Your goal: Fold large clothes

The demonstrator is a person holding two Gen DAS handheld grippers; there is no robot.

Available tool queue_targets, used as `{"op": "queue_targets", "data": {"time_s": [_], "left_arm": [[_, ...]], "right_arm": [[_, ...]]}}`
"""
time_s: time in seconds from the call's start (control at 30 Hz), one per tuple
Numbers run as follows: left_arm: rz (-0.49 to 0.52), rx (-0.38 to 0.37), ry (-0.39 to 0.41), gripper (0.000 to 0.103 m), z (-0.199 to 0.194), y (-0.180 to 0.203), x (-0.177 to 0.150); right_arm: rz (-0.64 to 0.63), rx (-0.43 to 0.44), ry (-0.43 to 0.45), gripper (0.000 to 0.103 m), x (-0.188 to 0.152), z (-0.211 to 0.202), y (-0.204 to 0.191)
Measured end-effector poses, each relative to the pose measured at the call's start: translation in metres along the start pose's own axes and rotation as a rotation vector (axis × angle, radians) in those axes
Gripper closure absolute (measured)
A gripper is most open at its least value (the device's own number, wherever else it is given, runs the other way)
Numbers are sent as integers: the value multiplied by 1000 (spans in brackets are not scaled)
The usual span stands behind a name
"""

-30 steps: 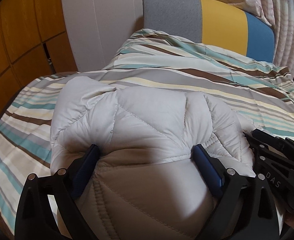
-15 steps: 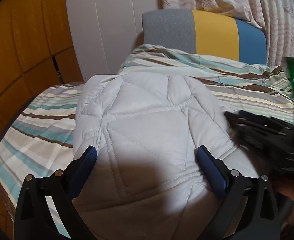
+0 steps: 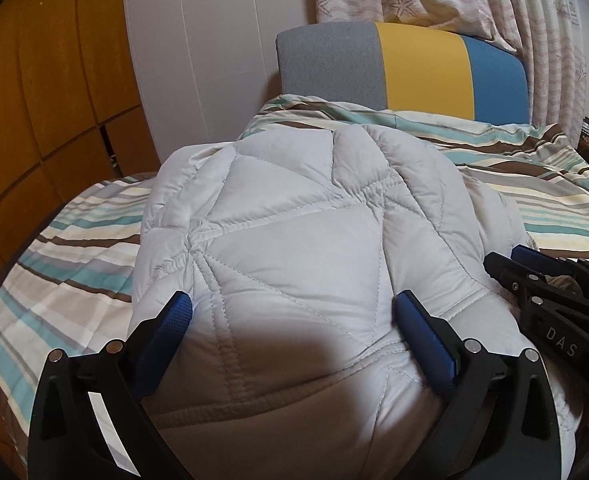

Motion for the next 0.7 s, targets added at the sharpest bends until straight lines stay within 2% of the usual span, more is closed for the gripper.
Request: {"op": "queue_targets", "data": {"time_s": [0.1, 0.17, 0.2, 0.37, 0.5, 0.57, 0.63, 0.7], "left_arm": [[-5, 7, 6, 3, -14, 0, 1], [-22, 8, 9, 3, -27, -2, 0], [-37, 11, 10, 3, -36, -3, -2], [-107, -12, 22, 3, -69, -6, -24], [-40, 4, 31, 3, -77, 2, -35], [-31, 0, 15, 3, -81, 3, -34], [-60, -15, -17, 3, -90, -4, -32], [-96, -18, -29, 3, -103, -9, -32]], "right_arm": [[-39, -34, -9, 60, 2, -11, -6], [-34, -56, -2, 46, 4, -26, -7], [-27, -64, 2, 42, 4, -32, -8], [-11, -82, 3, 40, -6, -64, -13], [-40, -114, -28, 38, -20, -72, -20], [-32, -120, -31, 37, -23, -78, -20], [11, -115, -25, 31, -22, -91, -18], [34, -99, -15, 28, -22, -106, -19]]}}
Point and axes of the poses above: each gripper's, at about its wrist camera, not at the fingertips, and z roughly the way its jaws point, y to its right, x to its top, the point moved 2 cm from there along z, roughly the way its jaws point, and after that the axes turned 12 degrees about y, right-handed, at the moved point
